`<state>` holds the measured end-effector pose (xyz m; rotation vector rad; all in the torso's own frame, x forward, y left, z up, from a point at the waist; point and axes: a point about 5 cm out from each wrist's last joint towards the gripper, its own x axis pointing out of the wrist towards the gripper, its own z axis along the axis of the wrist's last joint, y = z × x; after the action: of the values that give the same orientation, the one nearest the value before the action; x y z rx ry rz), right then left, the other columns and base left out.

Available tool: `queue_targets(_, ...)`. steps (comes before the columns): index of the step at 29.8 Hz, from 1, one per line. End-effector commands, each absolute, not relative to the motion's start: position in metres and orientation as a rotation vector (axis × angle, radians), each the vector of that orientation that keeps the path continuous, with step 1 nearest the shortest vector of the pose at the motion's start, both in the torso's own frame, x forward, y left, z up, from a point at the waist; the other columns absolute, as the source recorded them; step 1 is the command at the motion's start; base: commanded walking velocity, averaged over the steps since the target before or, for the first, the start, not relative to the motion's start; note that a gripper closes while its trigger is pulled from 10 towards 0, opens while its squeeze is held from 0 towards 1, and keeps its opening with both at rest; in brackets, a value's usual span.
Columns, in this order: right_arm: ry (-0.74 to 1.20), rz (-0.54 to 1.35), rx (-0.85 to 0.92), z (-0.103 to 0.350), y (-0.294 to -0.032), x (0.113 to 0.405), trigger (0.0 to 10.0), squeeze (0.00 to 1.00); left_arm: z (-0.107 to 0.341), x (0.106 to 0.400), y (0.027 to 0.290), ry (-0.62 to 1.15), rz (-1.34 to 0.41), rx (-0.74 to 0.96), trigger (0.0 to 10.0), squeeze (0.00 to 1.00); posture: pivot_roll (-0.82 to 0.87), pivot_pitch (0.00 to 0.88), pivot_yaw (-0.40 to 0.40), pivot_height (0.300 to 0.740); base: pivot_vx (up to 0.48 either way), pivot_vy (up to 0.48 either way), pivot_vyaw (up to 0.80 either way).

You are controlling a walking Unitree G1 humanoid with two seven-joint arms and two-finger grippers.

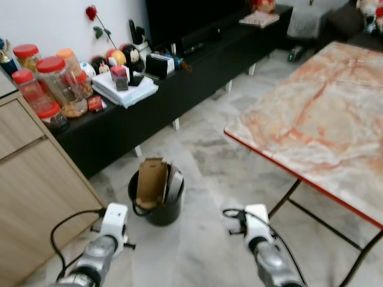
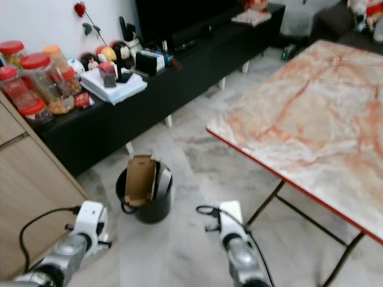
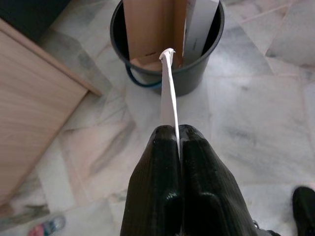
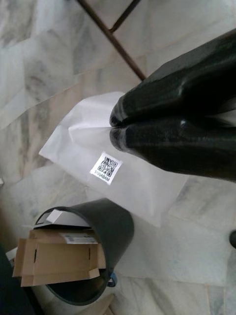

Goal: Picking trash to rubbish bin

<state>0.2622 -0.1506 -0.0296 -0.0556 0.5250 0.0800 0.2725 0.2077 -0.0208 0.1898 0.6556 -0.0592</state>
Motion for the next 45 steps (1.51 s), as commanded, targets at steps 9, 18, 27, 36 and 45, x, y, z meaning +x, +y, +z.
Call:
queue_targets(9,0.522,0.106,-0.050,-0.0293,-0.1410,0.2626,10.0,0.00,-0.0217,0.2690,0.2185,0.674,-0.028,0.208,10.0,0.00,0.15,0.113,0.026,0.740,0.293,0.000,0.07)
queue_targets(18,0.524,0.113,-0.059,-0.0294,-0.1419,0.2626,10.0,0.00,-0.0218,0.2694,0.2165,0.672,-0.026,0.200,10.0,0.00,0.15,0.125,0.018,0.740,0.290,0.000,0.63)
queue_targets(27,0.523,0.121,-0.064,-0.0294,-0.1396,0.2625,10.0,0.00,-0.0225,0.2681,0.2181,0.675,-0.017,0.197,10.0,0.00,0.15,0.130,0.015,0.740,0.289,0.000,0.34)
queue_targets(36,0.522,0.120,-0.061,-0.0289,-0.1416,0.2630,10.0,0.00,-0.0224,0.2688,0.2164,0.672,-0.018,0.192,10.0,0.00,0.15,0.133,0.012,0.740,0.288,0.000,0.00)
queue_targets(45,0.514,0.132,-0.067,-0.0281,-0.1377,0.2637,10.0,0.00,-0.0225,0.2687,0.2165,0.674,-0.018,0.195,10.0,0.00,0.15,0.127,0.012,0.740,0.293,0.000,0.29)
